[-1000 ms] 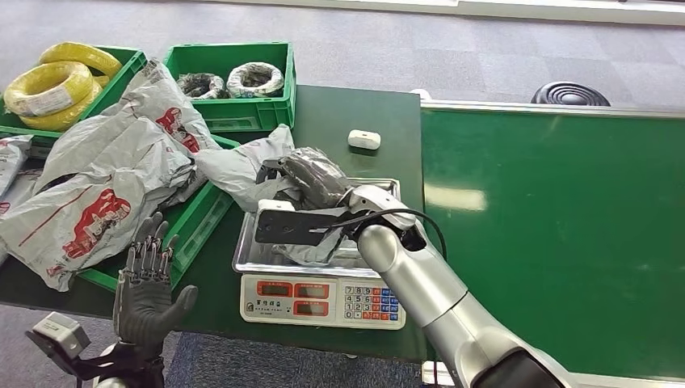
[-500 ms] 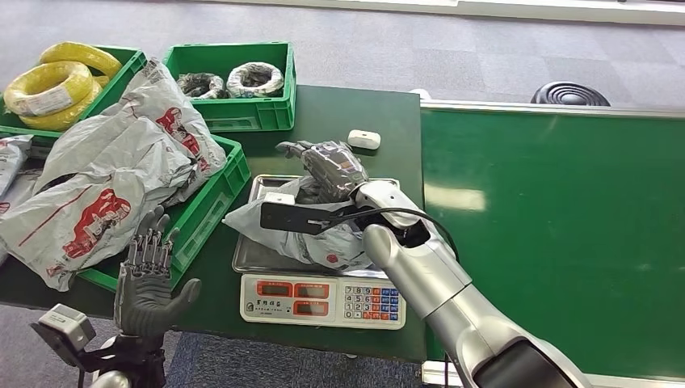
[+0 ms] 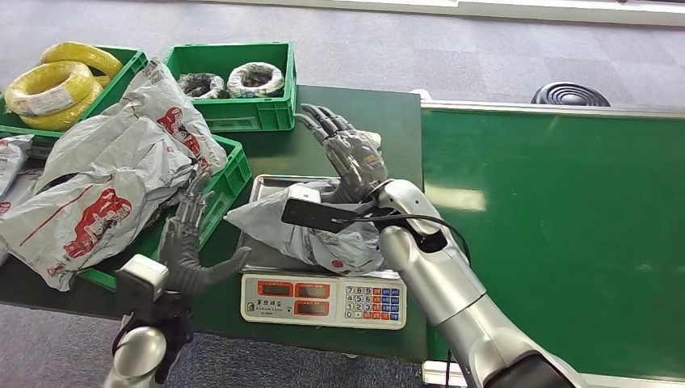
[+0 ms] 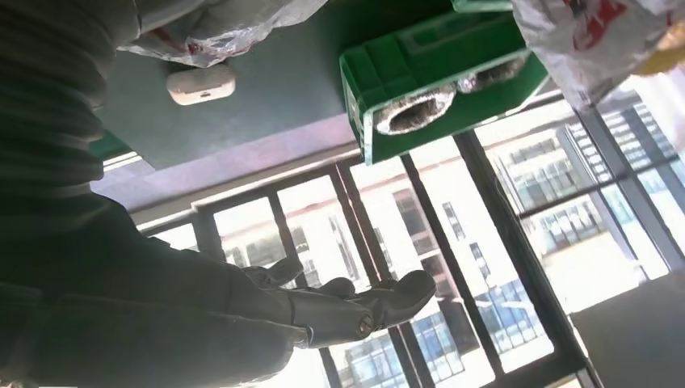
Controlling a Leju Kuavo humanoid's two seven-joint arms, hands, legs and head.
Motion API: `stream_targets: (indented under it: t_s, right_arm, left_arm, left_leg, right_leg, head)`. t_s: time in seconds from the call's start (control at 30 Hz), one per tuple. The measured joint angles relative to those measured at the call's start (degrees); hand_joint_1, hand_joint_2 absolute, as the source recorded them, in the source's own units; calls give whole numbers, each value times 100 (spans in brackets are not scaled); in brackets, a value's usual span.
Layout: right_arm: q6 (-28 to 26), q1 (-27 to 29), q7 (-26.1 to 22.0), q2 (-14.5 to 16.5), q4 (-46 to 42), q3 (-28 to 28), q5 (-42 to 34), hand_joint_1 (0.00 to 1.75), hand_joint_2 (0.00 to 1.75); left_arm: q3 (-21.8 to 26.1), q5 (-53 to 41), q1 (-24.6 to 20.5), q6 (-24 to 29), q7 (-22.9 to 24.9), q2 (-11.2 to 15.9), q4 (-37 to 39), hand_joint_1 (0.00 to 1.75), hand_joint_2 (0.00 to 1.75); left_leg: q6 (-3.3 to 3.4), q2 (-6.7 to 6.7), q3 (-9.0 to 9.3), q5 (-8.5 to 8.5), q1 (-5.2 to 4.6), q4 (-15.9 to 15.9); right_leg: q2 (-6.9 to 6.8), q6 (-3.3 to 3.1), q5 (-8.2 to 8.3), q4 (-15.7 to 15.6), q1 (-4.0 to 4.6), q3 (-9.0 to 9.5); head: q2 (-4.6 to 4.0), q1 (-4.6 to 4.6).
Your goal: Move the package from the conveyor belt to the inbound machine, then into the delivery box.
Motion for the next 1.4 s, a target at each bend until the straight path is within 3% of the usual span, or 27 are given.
stream_targets:
  t_s: [0.2,0.4,0.43,0.57,0.8,1.0,1.1,1.23,1.4]
  right_arm:
    - [-1303,1021,-396,-316,-1353,-601,-198,0,175]
    - [-1821,1753,-658,-577,-2593,-1065,-825,0,175]
    - [-1892,1850,-701,-610,-2794,-1132,-945,0,175]
    - [-2100,2161,-813,-707,-3515,-1372,-1134,0,175]
    - [-2161,2353,-801,-747,-4207,-1568,-1133,0,175]
    - [-2163,2387,-796,-763,-4372,-1600,-1120,0,175]
    - [-2180,2411,-782,-774,-4393,-1603,-1086,0,175]
    - [-2306,2532,-830,-824,-4399,-1598,-1188,0,175]
    - [-2550,2733,-945,-916,-4398,-1587,-1300,0,175]
  left_arm:
    - [-1040,-1426,-1221,-93,870,-296,1525,0,175]
    - [-1704,-1932,-2186,-200,1162,-643,3155,0,175]
    - [-1812,-2040,-2335,-233,1209,-709,3448,7,175]
    - [-2263,-2449,-2830,-302,1305,-1023,4551,170,175]
    - [-2704,-2665,-3345,-271,1304,-1416,5538,171,175]
    - [-2813,-2662,-3518,-196,1287,-1533,5801,175,175]
    - [-2806,-2553,-3501,185,1196,-1554,5804,175,175]
    - [-2600,-2279,-3394,803,1123,-1472,5385,175,175]
    - [-2037,-2080,-3235,1367,1174,-1185,4039,175,175]
  left_leg:
    - [2,-6,-9,-1,-9,2]
    - [4,5,-7,-3,-10,2]
    - [4,1,-8,-3,-9,1]
    - [4,1,-6,-2,-10,1]
    - [5,-11,17,-2,-12,0]
    - [6,-11,45,-2,-12,-1]
    - [6,-9,48,-1,-12,-1]
    - [6,-6,42,0,-11,-1]
    - [5,0,12,1,-10,-1]
  right_leg:
    - [-4,2,2,-1,-9,-3]
    - [5,1,4,-2,-9,-10]
    - [2,2,4,-2,-9,-8]
    - [1,2,4,-1,-10,-1]
    - [-13,4,2,-3,-11,32]
    - [-13,4,2,-3,-11,60]
    - [-12,4,2,-3,-11,63]
    - [-10,4,4,-1,-10,54]
    - [-2,3,5,6,-9,16]
  head:
    - [0,-2]
    - [0,-3]
    - [0,-4]
    - [0,-3]
    - [0,-2]
    - [0,-3]
    - [0,-2]
    - [0,-3]
    - [0,-4]
